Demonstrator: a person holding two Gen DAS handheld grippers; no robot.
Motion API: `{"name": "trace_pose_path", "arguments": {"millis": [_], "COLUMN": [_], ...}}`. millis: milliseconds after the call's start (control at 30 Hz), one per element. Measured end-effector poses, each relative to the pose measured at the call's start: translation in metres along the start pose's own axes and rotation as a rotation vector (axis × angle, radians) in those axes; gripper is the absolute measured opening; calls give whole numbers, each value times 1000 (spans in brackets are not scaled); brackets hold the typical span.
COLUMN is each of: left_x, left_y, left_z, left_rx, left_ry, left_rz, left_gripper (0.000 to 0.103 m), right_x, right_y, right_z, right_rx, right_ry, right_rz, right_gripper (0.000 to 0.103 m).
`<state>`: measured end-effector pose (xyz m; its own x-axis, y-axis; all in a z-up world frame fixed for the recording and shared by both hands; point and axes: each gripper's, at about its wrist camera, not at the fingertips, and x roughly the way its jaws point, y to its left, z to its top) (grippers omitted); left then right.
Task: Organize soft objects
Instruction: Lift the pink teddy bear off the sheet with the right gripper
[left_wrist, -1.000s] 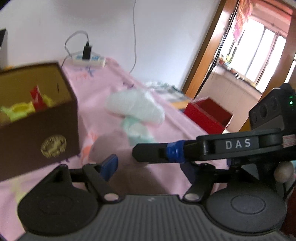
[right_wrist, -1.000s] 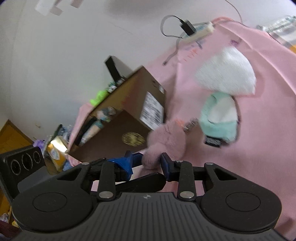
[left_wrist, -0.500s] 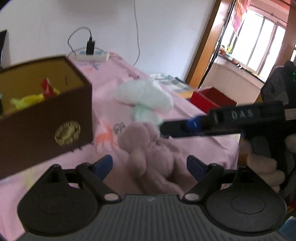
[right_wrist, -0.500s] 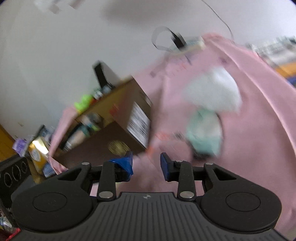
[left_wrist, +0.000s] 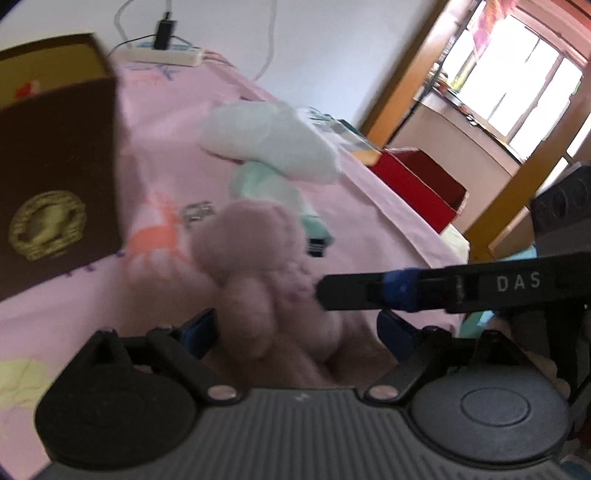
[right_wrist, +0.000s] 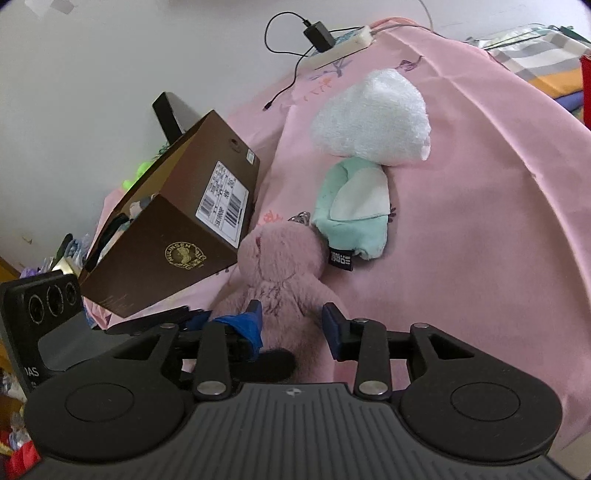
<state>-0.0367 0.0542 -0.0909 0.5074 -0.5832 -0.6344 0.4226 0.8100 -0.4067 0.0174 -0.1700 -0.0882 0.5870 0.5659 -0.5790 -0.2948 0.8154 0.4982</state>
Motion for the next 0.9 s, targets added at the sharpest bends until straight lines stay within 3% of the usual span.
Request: {"name": "trace_pose_path", "arguments": {"millis": [67,133,300,500,567,900], "left_x": [4,6,0,-19,-29,-105], "left_y": [-11,-17,-16,-28,-32,-40], "left_z": [-1,-1,3,4,6,28], "left_rx": [30,63,25,51,57,124], "left_ry": [-5,-12,-28,-69,-88,-268], "left_rz": [23,56,54,65,51,170], "left_gripper": [85,75,57,33,31,31], "right_x": [-2,-6,-8,-15,-17,-27], "right_y": [-5,-15,-26,-14,-6,61], "right_z": [2,1,-3,-1,1,34], "right_rx": [13,58,167,152,140,-10], "right_ry": [7,11,6,-8,-13,-104], "right_rz": [4,11,59,100,130,247], "right_gripper": [20,20,23,23,23,23]}}
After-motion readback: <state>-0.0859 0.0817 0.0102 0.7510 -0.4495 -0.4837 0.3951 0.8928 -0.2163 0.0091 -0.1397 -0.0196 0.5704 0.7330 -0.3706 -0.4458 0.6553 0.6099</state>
